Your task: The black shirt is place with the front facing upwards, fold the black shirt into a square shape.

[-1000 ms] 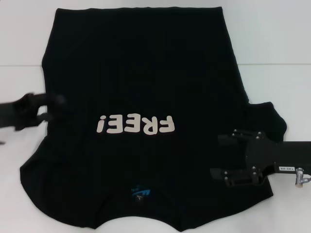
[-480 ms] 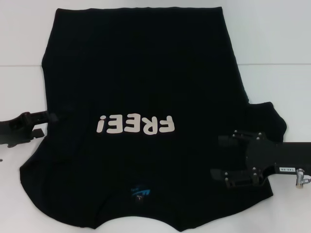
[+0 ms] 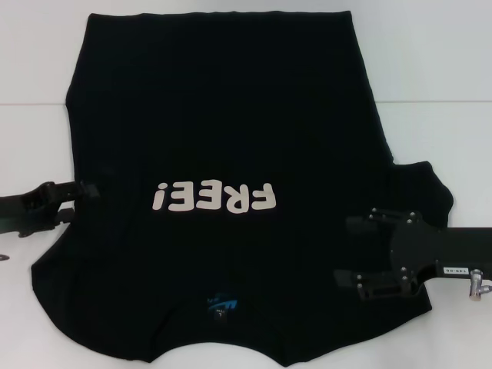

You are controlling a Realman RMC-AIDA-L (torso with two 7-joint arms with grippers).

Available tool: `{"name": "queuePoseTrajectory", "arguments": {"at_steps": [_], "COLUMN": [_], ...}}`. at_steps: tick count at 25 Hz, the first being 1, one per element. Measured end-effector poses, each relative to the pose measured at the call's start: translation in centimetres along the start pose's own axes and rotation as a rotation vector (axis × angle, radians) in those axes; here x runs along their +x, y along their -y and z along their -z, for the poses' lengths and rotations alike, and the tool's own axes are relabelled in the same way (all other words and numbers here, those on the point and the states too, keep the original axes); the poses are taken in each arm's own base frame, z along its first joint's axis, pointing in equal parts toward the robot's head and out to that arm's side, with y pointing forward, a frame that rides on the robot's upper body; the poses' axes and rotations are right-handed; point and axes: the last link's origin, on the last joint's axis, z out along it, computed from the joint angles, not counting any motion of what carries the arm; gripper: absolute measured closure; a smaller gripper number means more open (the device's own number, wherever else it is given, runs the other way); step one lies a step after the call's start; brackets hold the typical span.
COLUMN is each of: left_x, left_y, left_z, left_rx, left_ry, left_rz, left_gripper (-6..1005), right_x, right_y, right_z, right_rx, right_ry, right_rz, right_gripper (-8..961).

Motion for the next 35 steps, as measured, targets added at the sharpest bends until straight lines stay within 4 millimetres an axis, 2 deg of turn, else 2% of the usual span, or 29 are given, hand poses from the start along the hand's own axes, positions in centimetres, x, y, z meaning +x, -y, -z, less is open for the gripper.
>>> {"name": "queuePoseTrajectory", "arguments": {"at_steps": [8, 14, 18, 23, 28, 35], "left_x": [-1.1, -2.8, -3.3, -2.6, -1.5, -1.0], "left_y": [-1.8, -4.6, -5.7, -5.0, -3.2, -0.7], "left_z": [-0.6, -2.7, -3.2, -2.5, -0.9, -0.1], "left_rx": [-0.090, -0.174, -0.211, -0.203, -0.163, -0.067], "left_ry": [0.095, 0.218, 0.255, 0.215, 0.134, 0.055], "left_rz": [0.005, -0.011, -0.023, -0.005, 0.018, 0.044], "left_gripper": [251, 250, 250, 249, 248, 250], "right_x": [0.0, 0.2, 0.2, 0.3, 0.4, 0.4], "right_y": [0.0, -0.1, -0.1, -0.1, -0.1, 0.0], "right_z": [0.0, 0.1, 0.2, 0.3, 0.4, 0.5], "right_rx": [0.000, 0.002, 0.005, 0.011, 0.016, 0.023], "right_ry": [0.000, 0.001, 0.002, 0.006, 0.007, 0.012], "right_rz": [-0.002, -0.006, -0.009, -0.013, -0.014, -0.018], "right_gripper": [20, 20, 20, 20, 20, 20]}}
